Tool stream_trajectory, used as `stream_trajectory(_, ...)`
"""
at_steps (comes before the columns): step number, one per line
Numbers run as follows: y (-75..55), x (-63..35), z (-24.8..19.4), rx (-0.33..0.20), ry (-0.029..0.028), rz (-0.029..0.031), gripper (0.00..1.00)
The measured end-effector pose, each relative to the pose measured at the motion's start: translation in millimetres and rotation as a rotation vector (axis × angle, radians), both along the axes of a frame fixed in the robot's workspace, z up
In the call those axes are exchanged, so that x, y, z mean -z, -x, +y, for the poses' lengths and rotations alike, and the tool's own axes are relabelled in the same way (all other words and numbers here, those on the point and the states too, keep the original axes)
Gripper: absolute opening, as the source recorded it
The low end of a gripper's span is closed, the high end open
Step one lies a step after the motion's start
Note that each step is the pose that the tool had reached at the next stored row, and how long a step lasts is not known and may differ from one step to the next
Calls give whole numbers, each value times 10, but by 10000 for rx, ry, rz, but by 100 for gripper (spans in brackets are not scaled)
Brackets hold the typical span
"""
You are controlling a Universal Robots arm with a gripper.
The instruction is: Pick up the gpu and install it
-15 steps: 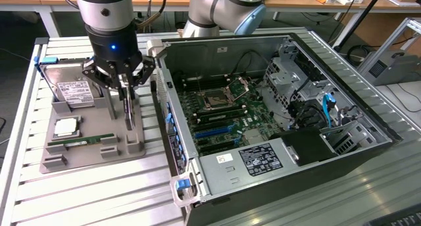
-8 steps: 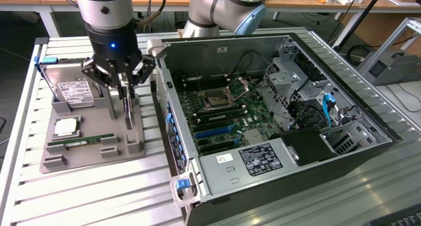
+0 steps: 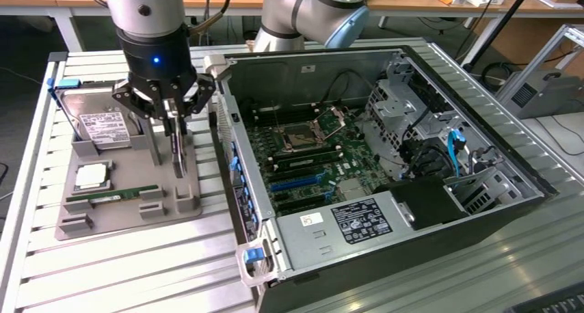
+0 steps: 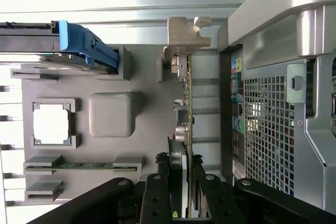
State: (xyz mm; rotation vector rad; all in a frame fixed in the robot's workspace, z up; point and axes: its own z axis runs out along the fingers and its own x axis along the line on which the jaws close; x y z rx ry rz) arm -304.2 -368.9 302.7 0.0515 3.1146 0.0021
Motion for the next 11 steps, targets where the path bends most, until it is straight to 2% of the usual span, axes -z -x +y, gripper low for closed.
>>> stream_trajectory(11, 0, -60, 0, 0, -8, 0, 27)
